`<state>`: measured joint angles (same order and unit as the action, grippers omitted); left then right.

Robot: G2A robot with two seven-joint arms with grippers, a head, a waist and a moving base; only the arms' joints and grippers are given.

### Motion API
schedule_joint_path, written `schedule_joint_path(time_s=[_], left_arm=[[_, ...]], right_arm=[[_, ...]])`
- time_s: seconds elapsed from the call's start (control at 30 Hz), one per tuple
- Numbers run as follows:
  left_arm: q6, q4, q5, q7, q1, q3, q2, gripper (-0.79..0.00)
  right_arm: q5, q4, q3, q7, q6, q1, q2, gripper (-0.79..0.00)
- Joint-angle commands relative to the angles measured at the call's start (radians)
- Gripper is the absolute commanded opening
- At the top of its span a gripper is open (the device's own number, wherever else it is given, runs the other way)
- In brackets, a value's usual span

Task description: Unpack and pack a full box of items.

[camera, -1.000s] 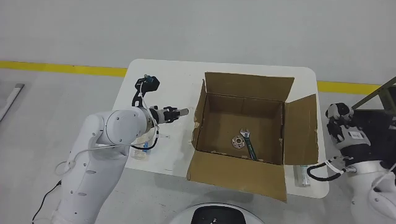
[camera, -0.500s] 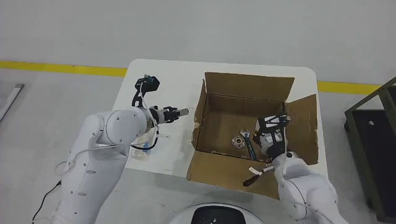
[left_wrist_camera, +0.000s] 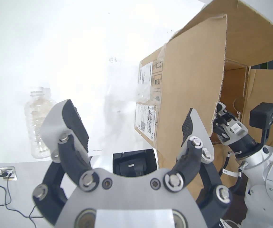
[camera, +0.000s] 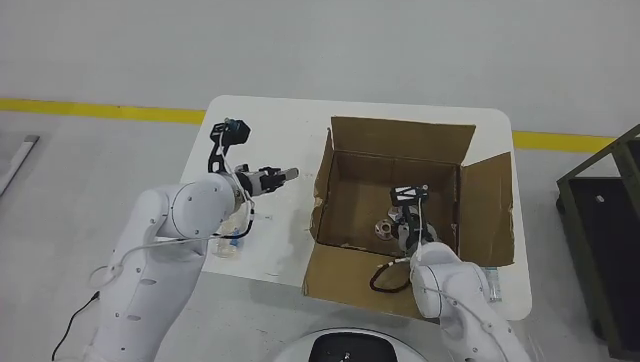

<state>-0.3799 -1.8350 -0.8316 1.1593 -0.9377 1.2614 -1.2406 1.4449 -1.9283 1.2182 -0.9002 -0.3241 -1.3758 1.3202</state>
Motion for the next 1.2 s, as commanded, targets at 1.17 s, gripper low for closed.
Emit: schedule_joint_path(time_s=[1.17], left_arm=[[-0.025,-0.023,-0.039,-0.096,-0.007,0.016,0.002,0.000]], right_arm=[[0.023,0.349,-0.168,-0.446,-0.028,0.394,0.054,-0.785]])
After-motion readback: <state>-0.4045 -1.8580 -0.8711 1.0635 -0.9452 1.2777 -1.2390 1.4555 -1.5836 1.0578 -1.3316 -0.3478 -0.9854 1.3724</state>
